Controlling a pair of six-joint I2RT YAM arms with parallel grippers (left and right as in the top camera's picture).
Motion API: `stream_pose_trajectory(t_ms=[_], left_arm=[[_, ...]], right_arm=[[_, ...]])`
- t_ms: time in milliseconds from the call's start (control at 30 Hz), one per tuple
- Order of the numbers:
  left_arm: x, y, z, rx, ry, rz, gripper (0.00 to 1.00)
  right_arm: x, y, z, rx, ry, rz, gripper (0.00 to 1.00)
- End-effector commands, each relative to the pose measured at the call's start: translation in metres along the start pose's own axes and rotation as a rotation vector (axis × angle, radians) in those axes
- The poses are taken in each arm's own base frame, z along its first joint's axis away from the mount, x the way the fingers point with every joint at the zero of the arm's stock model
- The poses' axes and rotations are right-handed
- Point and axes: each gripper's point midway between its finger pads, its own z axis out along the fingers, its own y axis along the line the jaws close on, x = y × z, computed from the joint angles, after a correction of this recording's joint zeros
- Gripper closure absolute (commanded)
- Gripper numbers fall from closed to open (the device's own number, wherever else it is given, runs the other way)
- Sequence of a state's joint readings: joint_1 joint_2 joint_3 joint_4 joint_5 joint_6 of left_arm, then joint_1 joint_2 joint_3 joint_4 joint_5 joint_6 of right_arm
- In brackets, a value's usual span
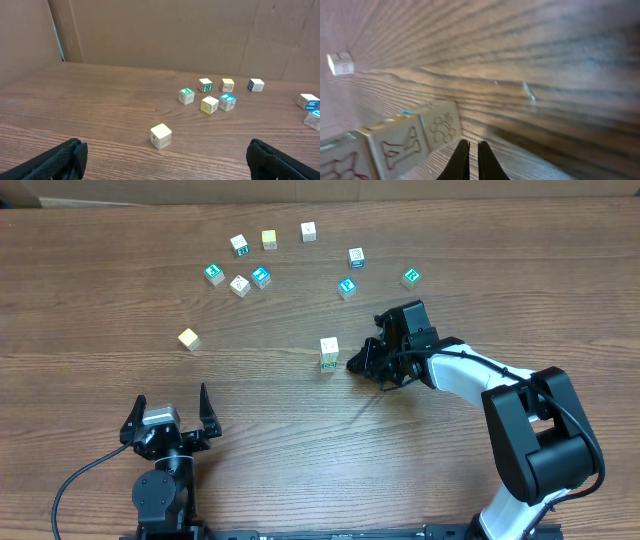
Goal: Form a tower
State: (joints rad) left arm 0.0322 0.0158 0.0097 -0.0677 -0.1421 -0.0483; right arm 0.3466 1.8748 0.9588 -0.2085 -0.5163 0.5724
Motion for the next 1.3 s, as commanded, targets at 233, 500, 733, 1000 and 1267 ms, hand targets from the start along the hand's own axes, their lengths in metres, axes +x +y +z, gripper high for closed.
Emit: stream_pose_trajectory(t_ms=[233, 500, 733, 1000, 1267], left_arm=[[-0.001, -0.002, 0.0, 0.011, -0.008, 0.018, 0.0], [-0.001, -0.002, 0.0, 0.011, -0.008, 0.018, 0.0], [-0.001, -0.002, -0.001, 0.011, -0.008, 0.018, 0.0], [-0.001, -0.002, -0.001, 0.011, -0.008, 0.018, 0.0], [-0.001, -0.002, -0.001, 0.011, -0.008, 0.018, 0.0]], right_arm=[[0.001, 0.027, -0.009, -0.13, 0.017, -0.093, 0.96], [0.006, 0.032, -0.011, -0.164, 0.043, -0.116, 0.96], [0.008, 0.031, -0.01, -0.158, 0.051, -0.109, 0.96], [0.003, 0.025, -0.009, -0.124, 0.025, -0.109, 0.96], [-0.004, 0.03, -0.009, -0.134, -0.007, -0.132, 0.96]])
